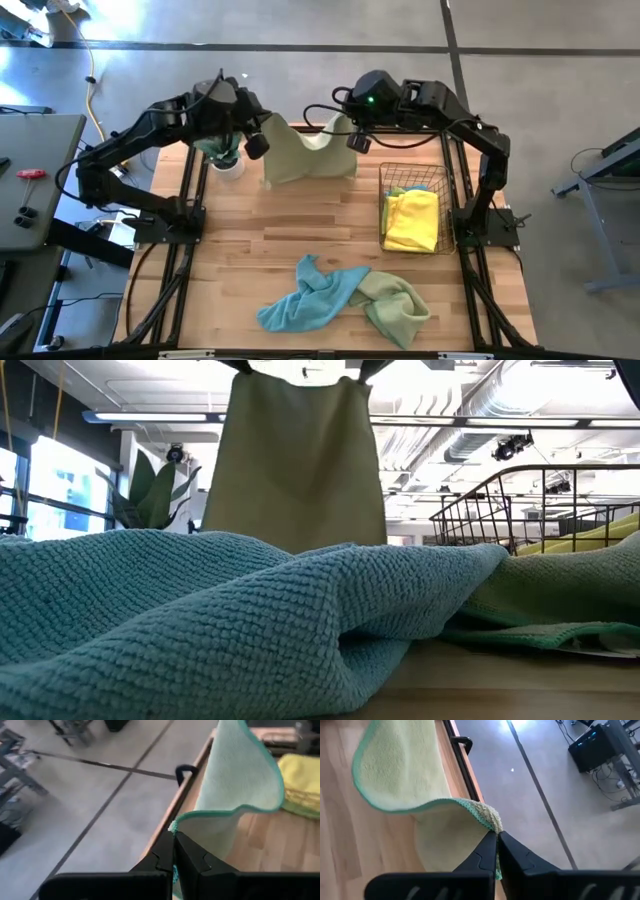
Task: Fold microfiber towels
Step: Fold the left green microfiber cloth
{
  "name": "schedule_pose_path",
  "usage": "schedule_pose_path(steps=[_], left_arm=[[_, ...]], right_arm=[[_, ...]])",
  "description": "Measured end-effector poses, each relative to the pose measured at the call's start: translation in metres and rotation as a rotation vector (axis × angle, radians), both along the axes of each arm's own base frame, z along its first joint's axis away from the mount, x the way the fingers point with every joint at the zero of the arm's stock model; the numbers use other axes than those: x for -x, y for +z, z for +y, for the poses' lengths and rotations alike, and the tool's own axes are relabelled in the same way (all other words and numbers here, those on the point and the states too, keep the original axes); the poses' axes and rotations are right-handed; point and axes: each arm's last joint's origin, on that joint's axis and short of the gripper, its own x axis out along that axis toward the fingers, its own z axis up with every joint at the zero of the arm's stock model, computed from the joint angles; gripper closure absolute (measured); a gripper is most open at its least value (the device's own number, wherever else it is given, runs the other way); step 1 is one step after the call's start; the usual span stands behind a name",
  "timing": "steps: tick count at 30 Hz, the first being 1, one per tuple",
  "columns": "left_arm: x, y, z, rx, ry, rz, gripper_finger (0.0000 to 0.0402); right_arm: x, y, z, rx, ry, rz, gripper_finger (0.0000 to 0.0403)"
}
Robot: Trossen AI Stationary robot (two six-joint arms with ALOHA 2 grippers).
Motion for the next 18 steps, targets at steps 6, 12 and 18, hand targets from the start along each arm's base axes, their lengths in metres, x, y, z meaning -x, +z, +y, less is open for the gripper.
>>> schedule_pose_path(steps=[6,12,18], left_arm=[[0.01,0.002,0.018,-0.051,-0.022,0.039,0.0401],[0.024,0.006,0.05,-0.154,-0.044,0.06,0.0401],[0.032,0.009,0.075,-0.24,0.025,0.066,0.0402]], right_arm=[[-0.004,0.001,0.0,0.033,0.002,-0.013,0.0402],[-0.011,0.006,-0.029,0.207,-0.092,-0.045,0.0402],[-0.013,0.012,-0.056,0.309,-0.114,-0.089,0.0402]])
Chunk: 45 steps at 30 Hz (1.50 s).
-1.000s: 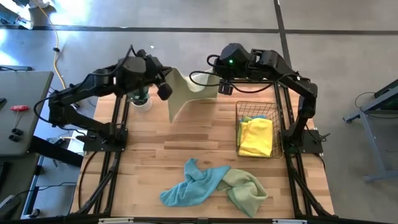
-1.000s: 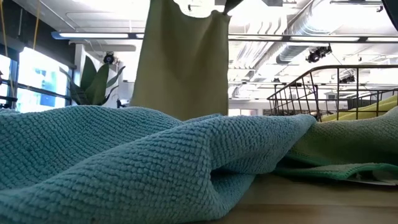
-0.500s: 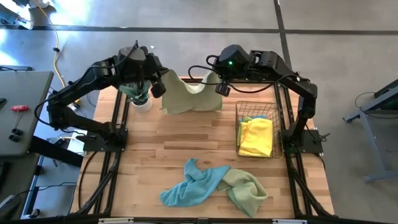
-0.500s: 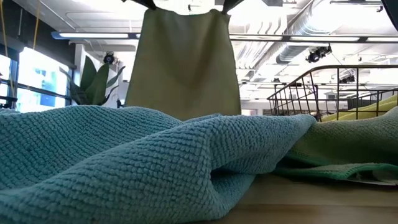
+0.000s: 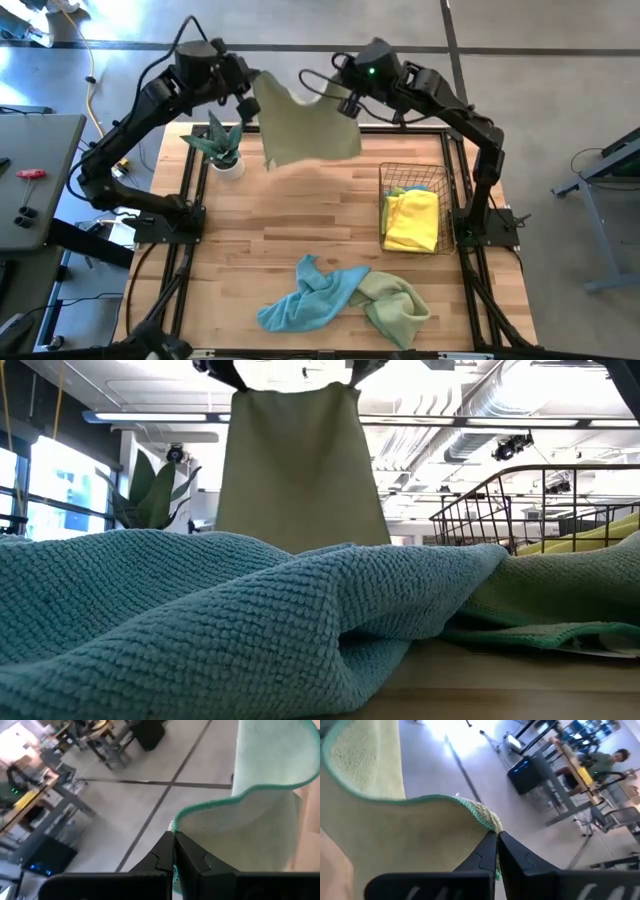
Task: Fold microfiber towels
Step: Fold the left green microfiber cloth
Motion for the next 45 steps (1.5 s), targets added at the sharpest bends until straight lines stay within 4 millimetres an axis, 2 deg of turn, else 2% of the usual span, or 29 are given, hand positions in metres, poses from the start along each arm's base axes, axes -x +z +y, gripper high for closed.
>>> schedule_pose_path(steps=[4,7,10,13,19,24,28,33,37,41,45], left_arm=[[0.004,-0.005,0.0,0.082,0.008,-0.021,0.0402],[0.004,-0.018,-0.007,0.294,-0.088,-0.032,0.0401],[-0.001,-0.036,-0.013,0.541,-0.187,0.004,0.0402],[-0.014,-0.051,-0.023,0.684,-0.23,0.094,0.0402],[-0.038,-0.064,-0.046,0.791,-0.293,0.202,0.0401],[-0.048,-0.068,-0.064,0.846,-0.32,0.254,0.0401],[-0.054,-0.069,-0.081,0.884,-0.341,0.278,0.0402],[-0.064,-0.075,-0.103,0.902,-0.383,0.319,0.0402],[-0.069,-0.108,-0.117,0.942,-0.365,0.369,0.0402],[-0.074,-0.146,-0.128,0.96,-0.327,0.386,0.0401],[-0.077,-0.179,-0.142,1.041,-0.356,0.381,0.0402]], right_arm=[[0.002,-0.003,0.0,-0.058,-0.012,-0.017,0.0402],[0.004,-0.02,0.005,-0.264,0.006,0.021,0.0402],[-0.002,-0.055,0.009,-0.459,-0.017,0.136,0.0402],[-0.014,-0.094,0.018,-0.546,-0.031,0.247,0.0402],[-0.029,-0.154,0.058,-0.72,0.045,0.379,0.0402],[-0.035,-0.186,0.084,-0.809,0.09,0.421,0.0402],[-0.035,-0.202,0.101,-0.893,0.135,0.459,0.0402],[-0.035,-0.21,0.114,-0.909,0.166,0.492,0.0402],[-0.035,-0.209,0.115,-0.899,0.19,0.501,0.0402],[-0.035,-0.21,0.113,-0.972,0.266,0.51,0.0402],[-0.031,-0.222,0.108,-1.049,0.313,0.529,0.0402]])
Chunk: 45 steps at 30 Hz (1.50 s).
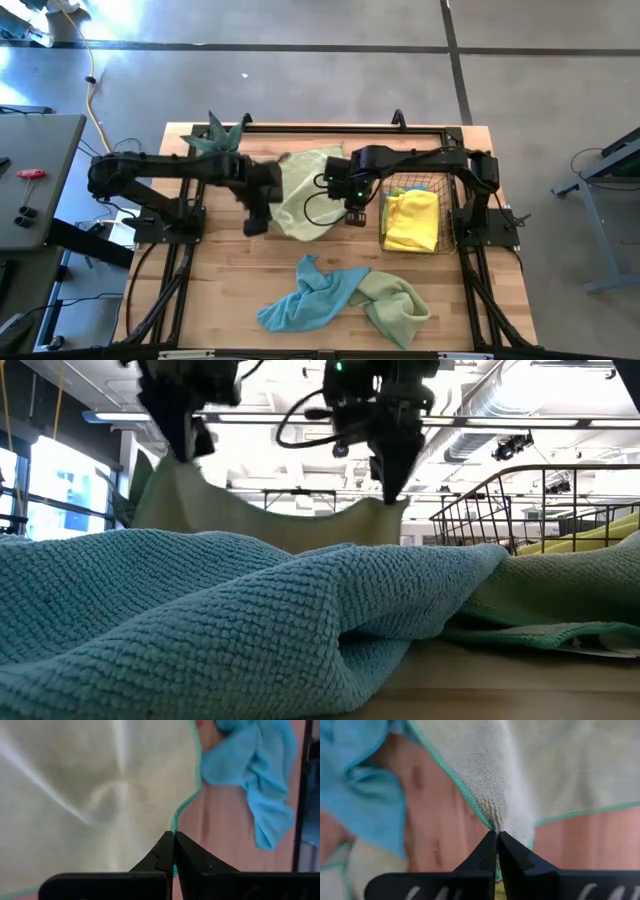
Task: Fold microfiber towels
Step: Fold the left green microfiber cloth
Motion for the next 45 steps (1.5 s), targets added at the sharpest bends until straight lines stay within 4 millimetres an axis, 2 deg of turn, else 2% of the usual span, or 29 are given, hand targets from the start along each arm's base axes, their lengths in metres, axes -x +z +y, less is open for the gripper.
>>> schedule_pose_path(steps=[6,9,12,17,24,28,32,37,45], left_arm=[[-0.004,-0.036,-0.024,0.12,-0.029,-0.029,0.0402],[-0.007,-0.042,-0.034,0.15,-0.061,-0.072,0.0402],[-0.008,-0.044,-0.035,0.089,-0.05,-0.072,0.0402],[-0.005,-0.046,-0.023,-0.118,0.085,-0.016,0.0402],[0.008,-0.049,-0.001,-0.359,0.309,0.116,0.0402],[0.015,-0.049,0.013,-0.488,0.39,0.182,0.0401],[0.017,-0.048,0.027,-0.511,0.452,0.17,0.0399],[0.019,-0.054,0.042,-0.565,0.514,0.15,0.0399],[0.033,-0.073,0.064,-0.683,0.655,0.174,0.0399]], right_arm=[[0.006,-0.023,0.002,-0.199,0.067,-0.006,0.0402],[0.006,-0.026,0.004,-0.248,0.11,-0.024,0.0402],[0.003,-0.023,0.0,-0.208,0.143,-0.067,0.0402],[-0.002,-0.016,-0.024,-0.088,0.11,-0.142,0.0402],[-0.003,-0.013,-0.07,0.192,-0.04,-0.195,0.0402],[-0.001,-0.01,-0.097,0.243,-0.118,-0.255,0.0402],[0.001,-0.009,-0.119,0.227,-0.162,-0.328,0.0402],[-0.001,-0.023,-0.133,0.209,-0.184,-0.325,0.0402],[-0.008,-0.047,-0.144,0.306,-0.175,-0.264,0.0402]])
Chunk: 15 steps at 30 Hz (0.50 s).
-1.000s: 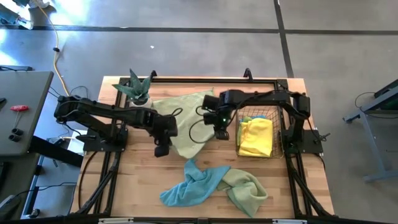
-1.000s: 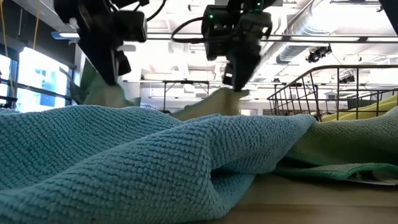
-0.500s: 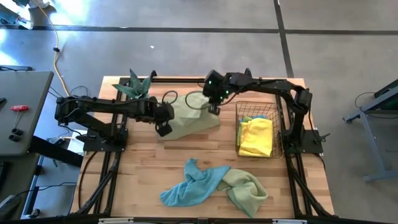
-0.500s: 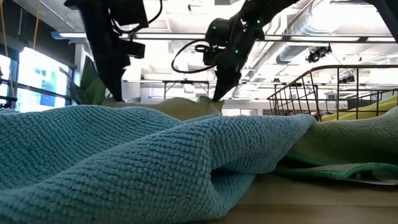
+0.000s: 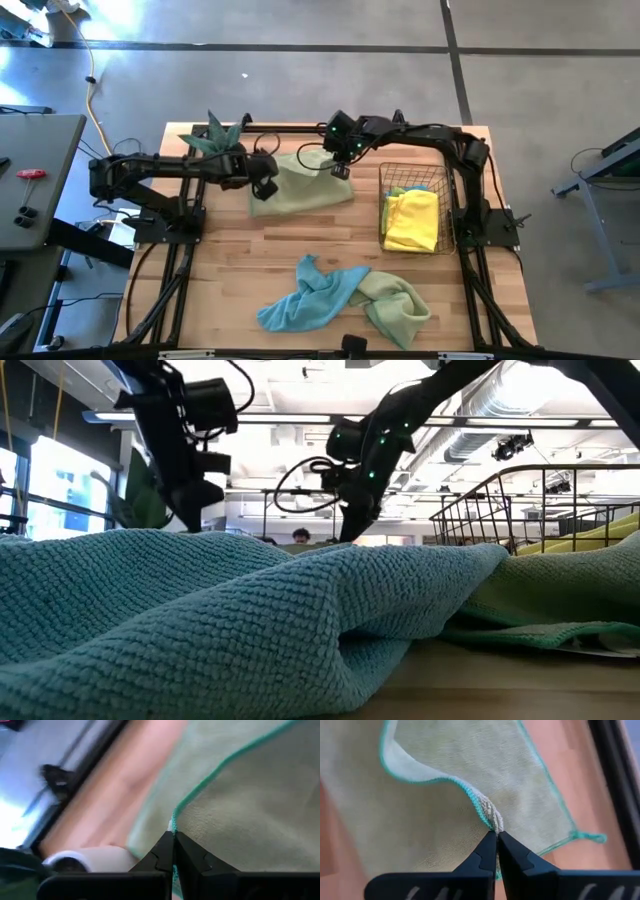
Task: Fold microfiber towels
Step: Fold the left green microfiber cloth
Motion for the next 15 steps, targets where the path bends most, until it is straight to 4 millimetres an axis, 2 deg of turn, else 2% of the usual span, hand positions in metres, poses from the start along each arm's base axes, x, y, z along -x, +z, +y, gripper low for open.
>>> schedule_pose_path(steps=[6,15], left_arm=[[0.007,-0.006,0.016,-0.014,0.028,-0.03,0.0399],[0.004,-0.006,0.022,-0.013,0.005,-0.081,0.0399]], right_arm=[[0.0,-0.004,-0.015,0.075,-0.046,-0.014,0.0402],[0.006,-0.005,-0.026,0.064,-0.091,-0.01,0.0402]])
